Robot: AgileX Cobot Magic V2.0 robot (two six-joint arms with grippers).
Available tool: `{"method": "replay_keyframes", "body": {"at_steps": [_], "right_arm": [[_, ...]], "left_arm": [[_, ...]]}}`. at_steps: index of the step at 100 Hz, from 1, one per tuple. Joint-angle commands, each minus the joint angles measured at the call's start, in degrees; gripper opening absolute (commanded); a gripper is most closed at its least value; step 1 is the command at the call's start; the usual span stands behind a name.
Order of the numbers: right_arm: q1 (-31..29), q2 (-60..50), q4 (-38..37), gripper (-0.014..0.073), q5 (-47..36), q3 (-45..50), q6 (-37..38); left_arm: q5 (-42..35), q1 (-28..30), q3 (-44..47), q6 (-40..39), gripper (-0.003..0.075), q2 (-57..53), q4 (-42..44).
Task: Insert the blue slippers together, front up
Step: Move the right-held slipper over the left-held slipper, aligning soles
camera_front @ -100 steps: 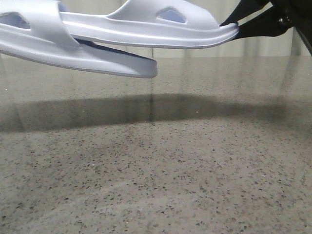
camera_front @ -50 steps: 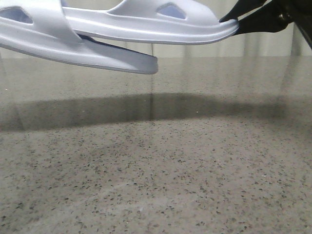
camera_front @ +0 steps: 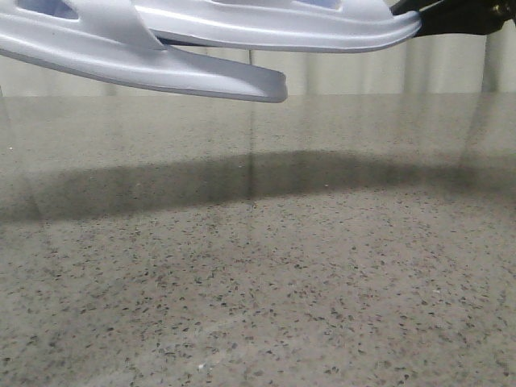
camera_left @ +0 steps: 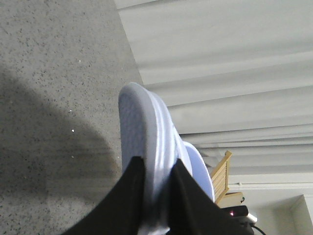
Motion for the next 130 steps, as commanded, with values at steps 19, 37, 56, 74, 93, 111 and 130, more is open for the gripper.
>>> {"method": "replay_keyframes", "body": {"at_steps": [19,37,56,74,93,111,130], "right_arm": [[-5.97,-0.98,4.79,-0.0107,8.60,-2.11,-6.40],[-10.00,-0.98,10.70,-0.0107,18.15,-2.11,-11.67],[-14.06,-0.40,13.94,-0.0107,27.92,-2.11,-13.17],[-18.25,2.12,17.12,-0.0107,38.84,-2.11,-14.60],[-19.94,6.15,17.62,-0.0107,42.80,-2.11,-14.95],[-19.94,10.87,20.24,-0.0107,48.05,-2.25,-16.34],[-19.94,13.48,20.26,-0.0107,48.05,-2.25,-16.90]], "left_arm": [[10.74,-0.02,-1.78,1.74,0.0016,-0.15,-4.28],[11.19,-0.02,-1.78,2.76,0.0016,-0.15,-5.19],[11.85,-0.02,-1.78,2.76,0.0016,-0.15,-5.19],[14.02,-0.02,-1.78,2.76,0.0016,-0.15,-5.19],[16.21,-0.02,-1.78,3.41,0.0016,-0.15,-5.19],[16.31,-0.02,-1.78,3.64,0.0016,-0.15,-5.19],[16.44,-0.02,-1.78,3.69,0.0016,-0.15,-5.19]]}}
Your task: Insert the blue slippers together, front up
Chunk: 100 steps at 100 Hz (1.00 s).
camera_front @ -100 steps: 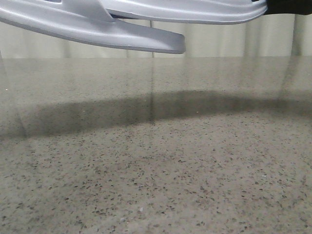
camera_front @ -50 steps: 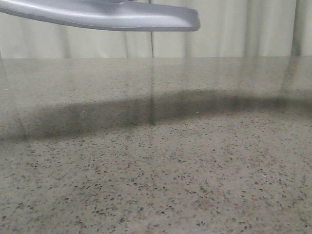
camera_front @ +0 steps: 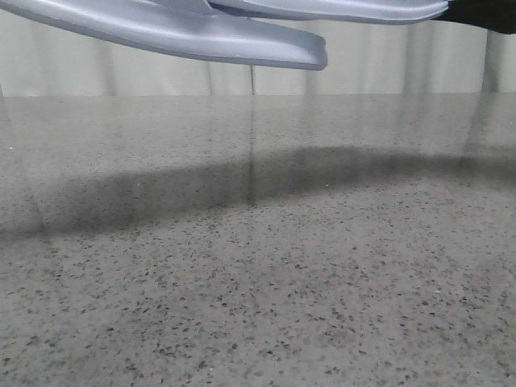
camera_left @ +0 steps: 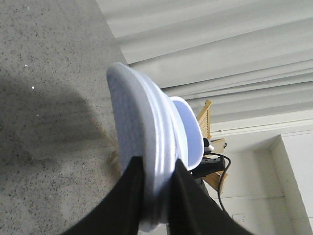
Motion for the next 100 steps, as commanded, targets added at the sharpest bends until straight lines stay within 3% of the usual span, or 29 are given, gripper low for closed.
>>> {"method": "replay_keyframes", "body": {"at_steps": [1,100], "right_arm": [[0.14,-0.50,4.05,-0.0107,10.35,-1.77,-1.45],[5.73,5.72,-0.25,-0.0107,10.35,-5.86,-2.86]], "left_arm": [[5.55,-0.11,-1.78,-0.02,0.0016,-0.15,-5.19],[8.89,-0.11,-1.78,0.98,0.0016,-0.15,-5.19]]}}
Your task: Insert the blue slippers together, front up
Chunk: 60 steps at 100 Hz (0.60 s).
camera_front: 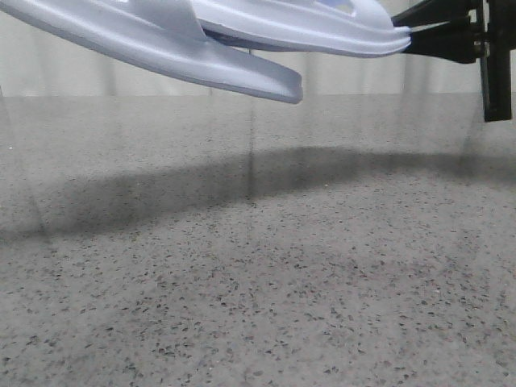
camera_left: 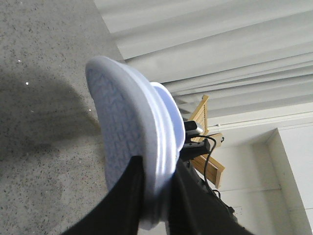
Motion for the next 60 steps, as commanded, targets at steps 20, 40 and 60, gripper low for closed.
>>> {"method": "replay_keyframes", "body": {"at_steps": [20,40,60], "right_arm": [[1.72,1.52,2.13,-0.0107,12.80,-1.80,-2.50],[1.72,4.54,0.87,-0.0107,12.80,-4.12,-2.81],[2.74,6.36,0.16,-0.0107,12.80,-7.88,-2.81]], "left_arm": [[7.24,-0.39,-1.78,1.73,0.0016,-0.15,-5.42],[8.81,-0.39,-1.78,2.40,0.0016,-0.15,-5.42],[11.54,-0.39,-1.78,2.68,0.0016,-0.15,-5.42]]}}
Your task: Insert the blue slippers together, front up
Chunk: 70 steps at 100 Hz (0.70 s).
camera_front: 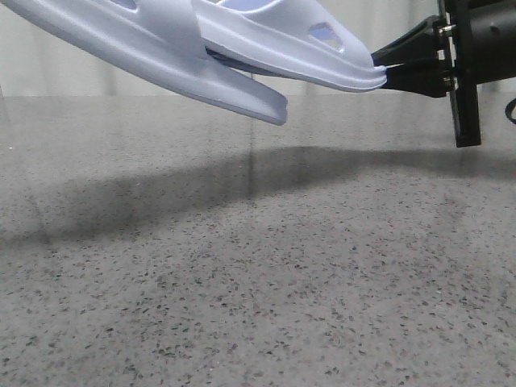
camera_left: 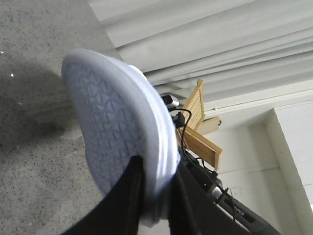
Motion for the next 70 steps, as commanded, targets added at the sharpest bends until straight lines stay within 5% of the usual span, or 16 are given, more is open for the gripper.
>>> {"method": "replay_keyframes", "body": {"at_steps": [1,70], "right_arm": [[1.34,-1.64,1.88,-0.0107,11.14,-3.10,-1.11],[7.10,0.26,1.00,-0.0107,11.14,-6.54,-1.11]], "left_arm": [[7.93,-0.39,-1.78,-0.12,0.0016,-0.15,-5.52],[9.44,-0.39,-1.78,0.81,0.0016,-0.15,-5.52]]}}
